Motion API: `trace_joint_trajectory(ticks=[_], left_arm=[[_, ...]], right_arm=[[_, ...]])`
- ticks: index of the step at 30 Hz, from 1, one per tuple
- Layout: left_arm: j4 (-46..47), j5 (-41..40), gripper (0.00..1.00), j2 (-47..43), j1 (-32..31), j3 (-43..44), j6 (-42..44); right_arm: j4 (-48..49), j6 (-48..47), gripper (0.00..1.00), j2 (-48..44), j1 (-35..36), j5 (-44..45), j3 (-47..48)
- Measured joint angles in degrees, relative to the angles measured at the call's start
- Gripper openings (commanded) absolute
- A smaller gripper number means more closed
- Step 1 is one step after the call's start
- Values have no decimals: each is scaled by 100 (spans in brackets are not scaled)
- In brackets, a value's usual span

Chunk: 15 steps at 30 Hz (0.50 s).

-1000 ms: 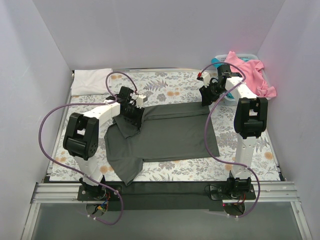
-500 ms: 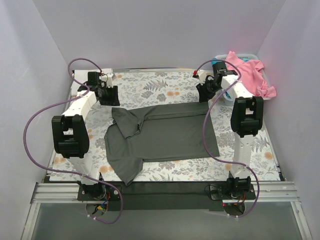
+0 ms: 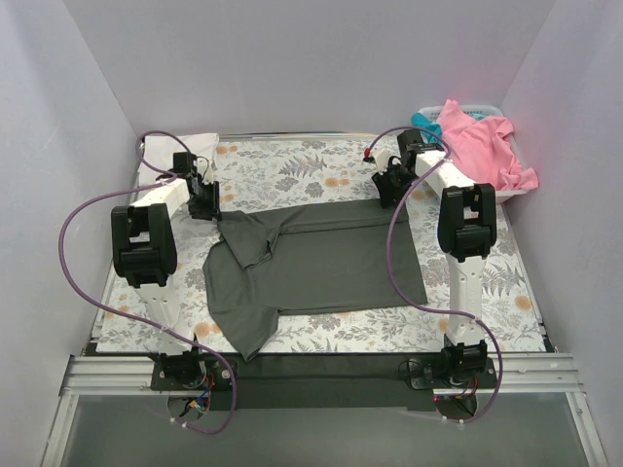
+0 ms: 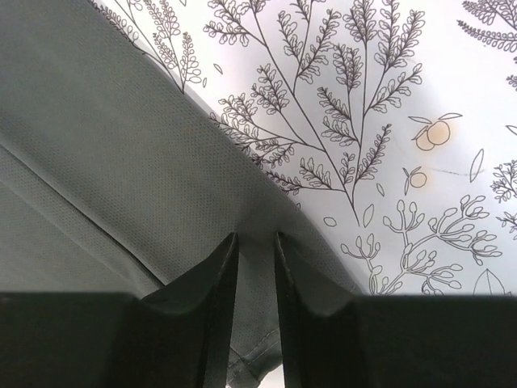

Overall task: Fold and stack the t-shirts
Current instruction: Fold the tshirt

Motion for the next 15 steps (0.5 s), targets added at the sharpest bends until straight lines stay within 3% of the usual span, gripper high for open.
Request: trace_joint_trajectory(ticks=[5, 15], left_arm=[[-11, 144, 0, 240, 66, 109, -44], [133, 254, 0, 861, 118, 1141, 50]], right_arm=[[35, 44, 27, -4, 31, 155, -13], [111, 184, 29, 44, 26, 603, 107]])
